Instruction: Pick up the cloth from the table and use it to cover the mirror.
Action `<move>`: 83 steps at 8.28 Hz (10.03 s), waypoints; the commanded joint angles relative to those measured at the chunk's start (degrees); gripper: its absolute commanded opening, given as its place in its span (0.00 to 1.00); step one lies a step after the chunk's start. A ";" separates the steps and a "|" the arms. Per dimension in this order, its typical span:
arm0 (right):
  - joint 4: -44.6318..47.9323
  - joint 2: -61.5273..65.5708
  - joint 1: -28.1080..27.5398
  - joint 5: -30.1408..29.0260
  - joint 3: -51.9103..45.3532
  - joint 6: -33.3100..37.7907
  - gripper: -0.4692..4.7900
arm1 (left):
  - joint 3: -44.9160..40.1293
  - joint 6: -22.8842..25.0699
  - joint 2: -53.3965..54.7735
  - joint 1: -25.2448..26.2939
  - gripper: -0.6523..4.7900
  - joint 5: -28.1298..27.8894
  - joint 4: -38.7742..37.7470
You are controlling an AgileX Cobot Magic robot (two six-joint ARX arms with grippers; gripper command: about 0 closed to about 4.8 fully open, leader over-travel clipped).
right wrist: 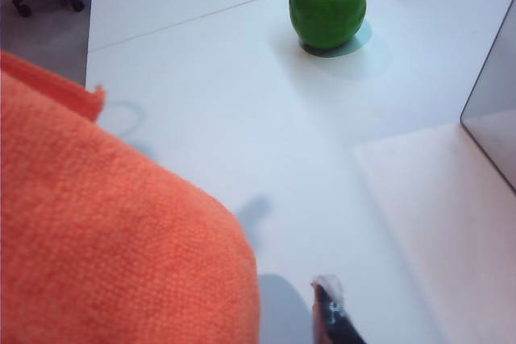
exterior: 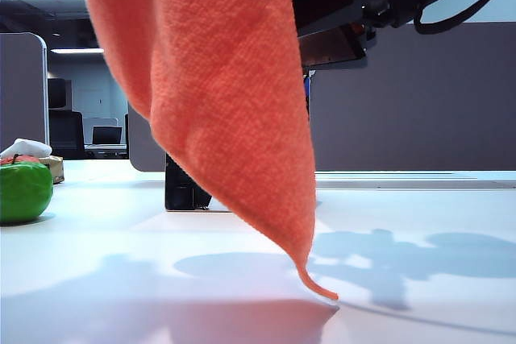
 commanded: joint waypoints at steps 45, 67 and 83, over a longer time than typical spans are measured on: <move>12.87 0.61 -3.08 17.70 0.42 0.85 0.09 | 1.42 4.07 -0.15 -0.02 0.11 -18.29 0.81; 25.40 1.51 -5.42 38.27 4.83 -1.18 0.09 | 1.40 7.43 19.19 30.91 0.11 -28.09 1.60; 34.40 5.55 -6.19 45.97 8.02 -6.14 0.09 | 2.32 6.86 31.85 31.41 0.11 -22.53 22.67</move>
